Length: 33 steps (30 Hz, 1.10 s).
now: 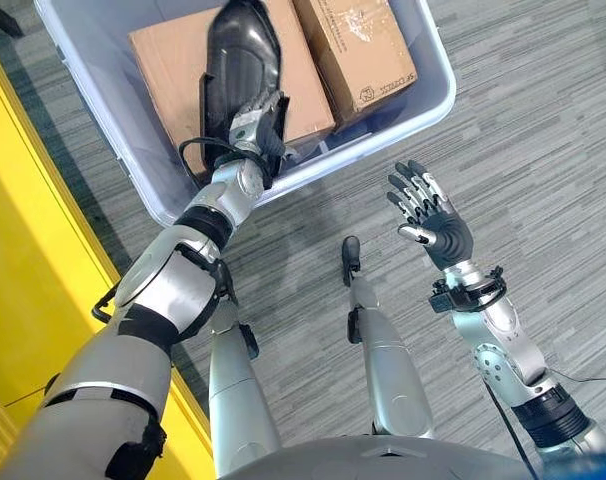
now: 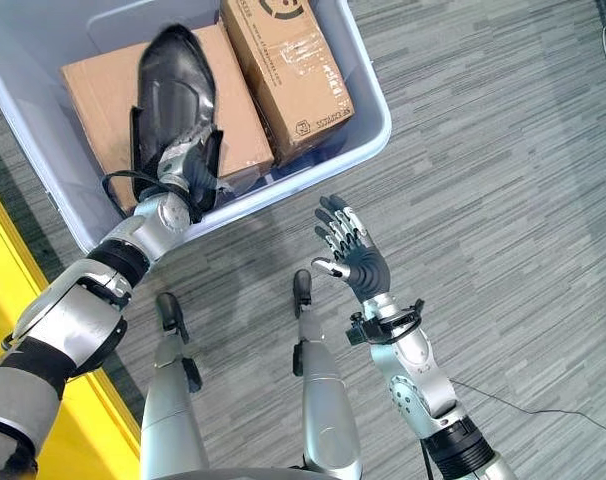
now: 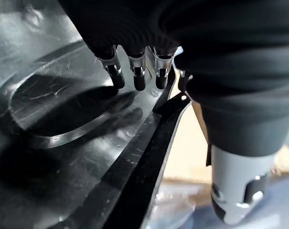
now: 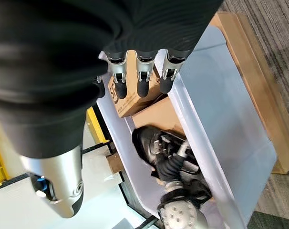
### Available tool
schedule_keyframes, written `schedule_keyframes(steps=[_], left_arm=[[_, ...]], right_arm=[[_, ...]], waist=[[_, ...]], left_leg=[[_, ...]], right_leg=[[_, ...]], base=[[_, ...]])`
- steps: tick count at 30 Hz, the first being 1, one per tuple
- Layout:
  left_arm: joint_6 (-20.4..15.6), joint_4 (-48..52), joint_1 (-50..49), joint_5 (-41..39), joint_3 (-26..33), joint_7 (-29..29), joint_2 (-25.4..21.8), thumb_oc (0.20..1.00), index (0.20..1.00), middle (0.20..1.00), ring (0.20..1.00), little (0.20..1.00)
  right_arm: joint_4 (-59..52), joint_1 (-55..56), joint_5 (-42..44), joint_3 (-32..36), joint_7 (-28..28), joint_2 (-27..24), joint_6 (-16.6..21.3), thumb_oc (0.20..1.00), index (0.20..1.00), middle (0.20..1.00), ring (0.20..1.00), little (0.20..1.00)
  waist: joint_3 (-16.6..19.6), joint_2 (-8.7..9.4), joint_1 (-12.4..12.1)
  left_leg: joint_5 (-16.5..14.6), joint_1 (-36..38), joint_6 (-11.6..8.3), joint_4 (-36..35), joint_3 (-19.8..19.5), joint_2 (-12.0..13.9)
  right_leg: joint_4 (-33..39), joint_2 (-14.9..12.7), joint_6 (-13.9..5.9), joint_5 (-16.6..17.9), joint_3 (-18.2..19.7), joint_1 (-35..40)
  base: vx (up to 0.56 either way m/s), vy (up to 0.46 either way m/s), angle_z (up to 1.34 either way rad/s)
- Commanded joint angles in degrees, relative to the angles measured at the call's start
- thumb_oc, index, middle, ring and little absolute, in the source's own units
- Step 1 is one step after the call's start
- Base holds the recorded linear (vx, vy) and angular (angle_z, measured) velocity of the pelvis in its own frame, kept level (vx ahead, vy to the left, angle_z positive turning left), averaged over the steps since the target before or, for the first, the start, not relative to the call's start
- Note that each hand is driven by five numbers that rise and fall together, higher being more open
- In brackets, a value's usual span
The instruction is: Move parts from the plastic box to the shelf.
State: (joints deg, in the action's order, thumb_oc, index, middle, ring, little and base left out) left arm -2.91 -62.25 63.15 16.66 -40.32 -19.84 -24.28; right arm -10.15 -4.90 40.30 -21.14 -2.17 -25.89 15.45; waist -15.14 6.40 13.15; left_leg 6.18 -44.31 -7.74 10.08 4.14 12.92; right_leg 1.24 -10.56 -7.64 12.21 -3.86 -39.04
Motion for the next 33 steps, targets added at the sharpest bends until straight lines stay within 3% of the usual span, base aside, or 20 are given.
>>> schedule_keyframes(steps=[1, 7, 8, 9, 10, 14, 15, 17, 22, 29, 33], left_arm=[[-0.3, -1.8, 0.6, 4.3, 0.0, 3.0, -1.1, 1.000, 1.000, 1.000, 1.000, 1.000], [-1.2, 1.0, -0.4, 3.2, 1.5, 3.7, -4.6, 1.000, 1.000, 1.000, 1.000, 1.000], [-1.6, 2.0, -0.7, 2.2, 2.2, 3.4, -5.2, 1.000, 1.000, 1.000, 1.000, 1.000], [-2.0, 4.0, -1.5, 0.2, 3.6, 3.2, -6.1, 1.000, 1.000, 1.000, 1.000, 1.000], [-3.2, 6.9, -2.4, -2.6, 5.3, 2.9, -7.2, 1.000, 1.000, 1.000, 1.000, 1.000], [-7.4, 23.9, -10.1, -11.4, 12.2, 3.2, -12.2, 1.000, 1.000, 1.000, 1.000, 1.000], [-9.9, 31.8, -15.5, -15.2, 16.9, 2.0, -13.3, 1.000, 1.000, 1.000, 1.000, 1.000], [-11.1, 37.3, -18.5, -16.7, 19.4, 1.6, -14.3, 1.000, 1.000, 1.000, 1.000, 1.000], [-16.0, 53.1, -28.2, -22.4, 28.6, 0.7, -13.0, 1.000, 1.000, 1.000, 1.000, 1.000], [-18.1, 59.3, -30.0, -24.7, 30.6, -0.3, -10.5, 1.000, 1.000, 1.000, 1.000, 1.000], [-17.1, 58.7, -28.8, -19.8, 29.8, -3.7, -8.9, 1.000, 1.000, 1.000, 1.000, 1.000]], right_arm=[[-3.8, -3.8, 0.9, 2.3, -1.7, -4.1, 2.2, 1.000, 1.000, 1.000, 1.000, 1.000], [-3.2, -4.0, 0.4, 2.7, -2.0, -4.3, 2.0, 1.000, 1.000, 1.000, 1.000, 1.000], [-3.2, -3.9, 0.4, 2.9, -1.9, -4.2, 2.1, 1.000, 1.000, 1.000, 1.000, 1.000], [-3.3, -3.6, 0.4, 3.0, -1.9, -3.9, 2.1, 1.000, 1.000, 1.000, 1.000, 1.000], [-3.5, -3.3, 0.4, 3.4, -1.9, -3.7, 2.1, 1.000, 1.000, 1.000, 1.000, 1.000], [-3.3, -1.7, -0.5, 5.0, -1.4, -2.7, 2.5, 1.000, 1.000, 1.000, 1.000, 1.000], [-3.1, -1.0, -0.9, 5.9, -1.0, -1.8, 2.6, 1.000, 1.000, 1.000, 1.000, 1.000], [-3.3, -0.5, -1.4, 6.8, -0.9, -1.5, 2.7, 1.000, 1.000, 1.000, 1.000, 1.000], [-3.4, 0.1, -2.7, 8.5, 0.0, -1.2, 2.5, 1.000, 1.000, 1.000, 1.000, 1.000], [-3.7, 0.2, -3.6, 8.3, 0.5, -1.7, 2.4, 1.000, 1.000, 1.000, 1.000, 1.000], [-3.6, -0.3, -4.1, 7.8, 1.0, -2.0, 2.6, 1.000, 1.000, 1.000, 1.000, 1.000]], waist=[[-3.2, -2.09, 1.7], [-3.4, -3.15, 1.0], [-3.6, -3.09, 1.0], [-3.4, -3.55, 0.6], [-3.7, -3.60, 0.4], [-3.3, -4.72, -1.0], [-3.1, -5.23, -1.7], [-2.9, -5.51, -2.3], [-2.0, -6.01, -3.6], [-1.4, -6.06, -4.0], [-1.5, -5.80, -4.0]], left_leg=[[-2.5, 4.6, -2.12, -0.6, -0.4, 2.3], [-2.6, 5.8, -2.04, -0.8, 0.1, 1.9], [-1.1, 5.1, -1.58, -0.8, 0.2, 1.6], [-2.6, 6.0, -1.97, -0.8, 0.0, 1.7], [-1.2, 5.4, -1.52, -0.8, 0.2, 1.3], [-1.3, 6.0, -1.50, -1.0, 0.2, 0.8], [-1.4, 6.3, -1.49, -1.2, 0.2, 0.6], [-1.5, 6.5, -1.49, -1.3, 0.2, 0.5], [-2.0, 7.6, -1.46, -1.6, 0.1, 0.4], [-2.2, 7.9, -1.39, -1.7, 0.1, 0.3], [-2.3, 8.1, -1.27, -1.7, 0.2, 0.5]], right_leg=[[-7.4, -5.0, -3.42, -5.4, 3.2, 0.4], [-7.2, -5.5, -3.46, -5.4, 3.1, 1.5], [-7.1, -5.7, -3.12, -4.2, 3.1, 0.9], [-7.3, -5.6, -3.41, -5.5, 3.0, 1.8], [-7.2, -5.9, -3.08, -4.3, 2.9, 1.3], [-7.0, -6.4, -3.09, -4.5, 2.5, 2.5], [-6.8, -6.6, -3.07, -4.7, 2.4, 2.9], [-6.7, -6.8, -3.02, -4.8, 2.2, 3.2], [-6.5, -7.0, -2.90, -5.2, 1.9, 4.4], [-6.3, -7.0, -2.81, -5.4, 1.7, 4.9], [-6.4, -7.0, -2.70, -5.5, 1.7, 5.0]], base=[[-0.01, 0.019, -0.10], [-0.02, 0.013, -0.05], [0.00, 0.000, 0.00], [-0.08, 0.005, 0.03], [0.00, 0.005, 0.04], [-0.01, 0.003, 0.05], [0.01, 0.003, 0.05], [0.02, 0.004, 0.06], [0.01, 0.000, 0.02], [0.00, 0.001, 0.02], [0.00, -0.005, -0.02]])
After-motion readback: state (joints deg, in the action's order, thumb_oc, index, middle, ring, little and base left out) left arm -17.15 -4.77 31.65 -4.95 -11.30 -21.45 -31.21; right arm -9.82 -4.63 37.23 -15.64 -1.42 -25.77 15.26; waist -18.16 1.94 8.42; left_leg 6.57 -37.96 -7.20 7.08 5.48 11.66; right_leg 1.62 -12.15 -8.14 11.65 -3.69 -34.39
